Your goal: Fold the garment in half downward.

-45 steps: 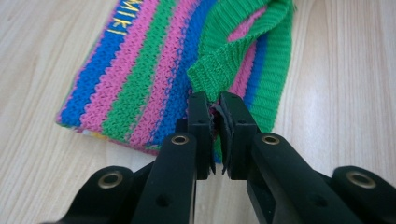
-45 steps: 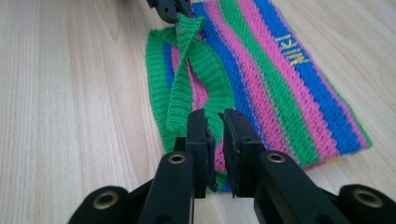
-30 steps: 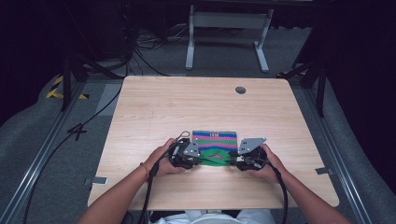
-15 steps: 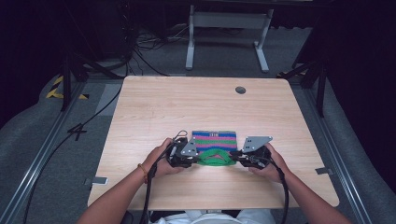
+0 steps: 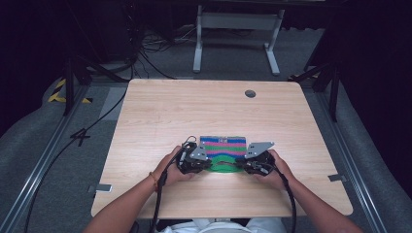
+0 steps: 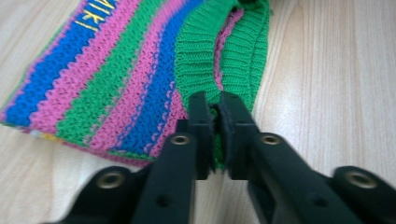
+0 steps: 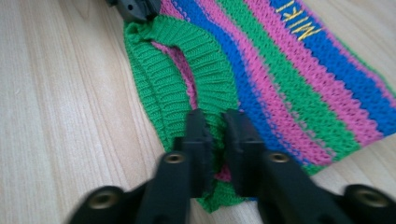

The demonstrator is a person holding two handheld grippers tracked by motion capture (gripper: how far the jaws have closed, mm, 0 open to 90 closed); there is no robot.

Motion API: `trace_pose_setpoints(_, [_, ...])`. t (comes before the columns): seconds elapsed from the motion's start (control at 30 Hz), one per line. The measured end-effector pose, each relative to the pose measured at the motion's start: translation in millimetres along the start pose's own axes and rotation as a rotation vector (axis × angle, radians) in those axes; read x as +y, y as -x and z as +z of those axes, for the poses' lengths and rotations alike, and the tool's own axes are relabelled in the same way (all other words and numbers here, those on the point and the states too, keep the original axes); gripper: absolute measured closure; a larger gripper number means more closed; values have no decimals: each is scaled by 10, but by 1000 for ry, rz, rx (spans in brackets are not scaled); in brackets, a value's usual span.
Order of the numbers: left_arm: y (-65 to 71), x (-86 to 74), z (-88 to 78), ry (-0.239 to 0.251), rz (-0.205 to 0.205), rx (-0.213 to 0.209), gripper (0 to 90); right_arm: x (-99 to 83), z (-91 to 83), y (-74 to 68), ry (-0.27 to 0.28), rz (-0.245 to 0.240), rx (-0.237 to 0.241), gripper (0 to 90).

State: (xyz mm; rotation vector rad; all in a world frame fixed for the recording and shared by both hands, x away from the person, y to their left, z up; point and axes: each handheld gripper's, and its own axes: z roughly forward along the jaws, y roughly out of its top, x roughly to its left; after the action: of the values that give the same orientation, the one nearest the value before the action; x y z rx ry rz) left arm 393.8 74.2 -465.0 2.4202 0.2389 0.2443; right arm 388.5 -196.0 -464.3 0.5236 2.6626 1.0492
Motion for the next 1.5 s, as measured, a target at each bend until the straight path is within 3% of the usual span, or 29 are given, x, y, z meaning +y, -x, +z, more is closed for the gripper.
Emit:
trace_pose_setpoints(0.07, [19,13,0,-7,1,5,890,13,-19,-14,-4,-18,-16,879])
trace_pose_setpoints(0.1, [29,52,-31,-3,22,20,892,20,-38,-16,1,-21,-20,880])
trace_pose_setpoints(0.23, [27,93,-127,28,23,-6,891,64,-146,-7,32,-13,-20,875])
trace_pose_setpoints(0.27, [22,86,-129,15,31,2,891,64,-165,-11,32,-17,-13,868])
trace_pose_setpoints(0.37, [45,15,-44,-10,0,-50,889,1,-143,-39,-4,-26,-3,837])
trace_pose_setpoints(0.47, [66,-28,5,-2,-6,-43,859,-61,-99,-64,-40,-32,5,799])
trace_pose_setpoints(0.57, [47,-60,17,13,-9,-33,856,-126,-77,-39,-13,3,-1,796])
trace_pose_setpoints(0.63, [25,-72,30,20,-32,-34,857,-128,-62,-24,-7,-7,-23,796])
trace_pose_setpoints(0.7, [-7,-71,48,24,-37,-2,858,-120,-50,-8,-9,-15,-42,797])
trace_pose_setpoints(0.97, [-142,-47,92,23,-70,26,852,-87,23,174,3,25,-74,796])
trace_pose_setpoints(1.1, [-143,-33,56,10,-73,19,766,-77,16,176,2,28,-75,774])
trace_pose_setpoints(1.17, [-139,-19,-16,-5,-49,37,740,-66,-19,171,6,40,-63,731])
trace_pose_setpoints(1.33, [-143,-84,-271,-14,-64,65,673,-48,-198,136,24,22,-67,699])
trace_pose_setpoints(1.5, [-108,-175,-485,-64,-64,98,612,-69,-360,121,10,2,-88,650])
